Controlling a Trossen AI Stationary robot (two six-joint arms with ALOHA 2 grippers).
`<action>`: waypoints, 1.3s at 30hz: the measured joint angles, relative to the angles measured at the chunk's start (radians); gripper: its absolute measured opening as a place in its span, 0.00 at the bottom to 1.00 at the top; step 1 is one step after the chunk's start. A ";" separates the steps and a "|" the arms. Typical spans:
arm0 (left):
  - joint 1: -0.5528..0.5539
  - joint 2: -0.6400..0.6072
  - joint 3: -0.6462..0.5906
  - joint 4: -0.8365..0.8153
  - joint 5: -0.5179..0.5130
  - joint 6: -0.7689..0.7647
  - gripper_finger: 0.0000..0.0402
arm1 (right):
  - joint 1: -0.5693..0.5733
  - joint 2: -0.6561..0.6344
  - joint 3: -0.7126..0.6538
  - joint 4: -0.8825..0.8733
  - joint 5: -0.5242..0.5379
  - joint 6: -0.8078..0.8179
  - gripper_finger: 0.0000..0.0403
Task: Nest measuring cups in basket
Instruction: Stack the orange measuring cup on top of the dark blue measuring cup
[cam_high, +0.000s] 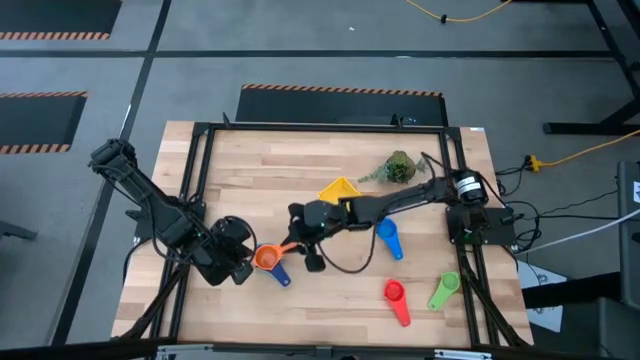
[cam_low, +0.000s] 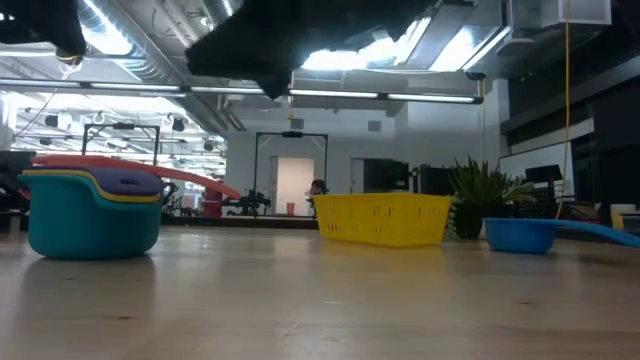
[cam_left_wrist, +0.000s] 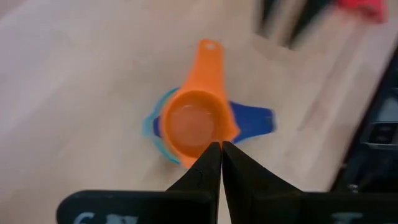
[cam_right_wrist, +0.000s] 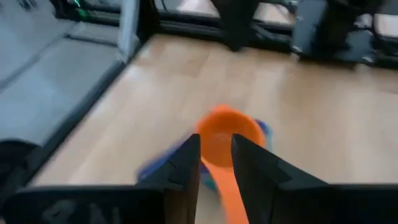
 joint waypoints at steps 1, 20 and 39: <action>-0.004 0.002 0.000 0.024 0.000 0.000 0.02 | -0.009 -0.001 0.000 0.006 0.014 -0.005 0.24; -0.072 0.333 0.000 0.582 0.092 -0.024 0.02 | -0.107 0.000 -0.069 -0.023 0.162 0.001 0.24; 0.036 0.469 0.000 0.581 0.254 -0.132 0.02 | -0.099 0.003 -0.283 0.289 0.185 0.109 0.24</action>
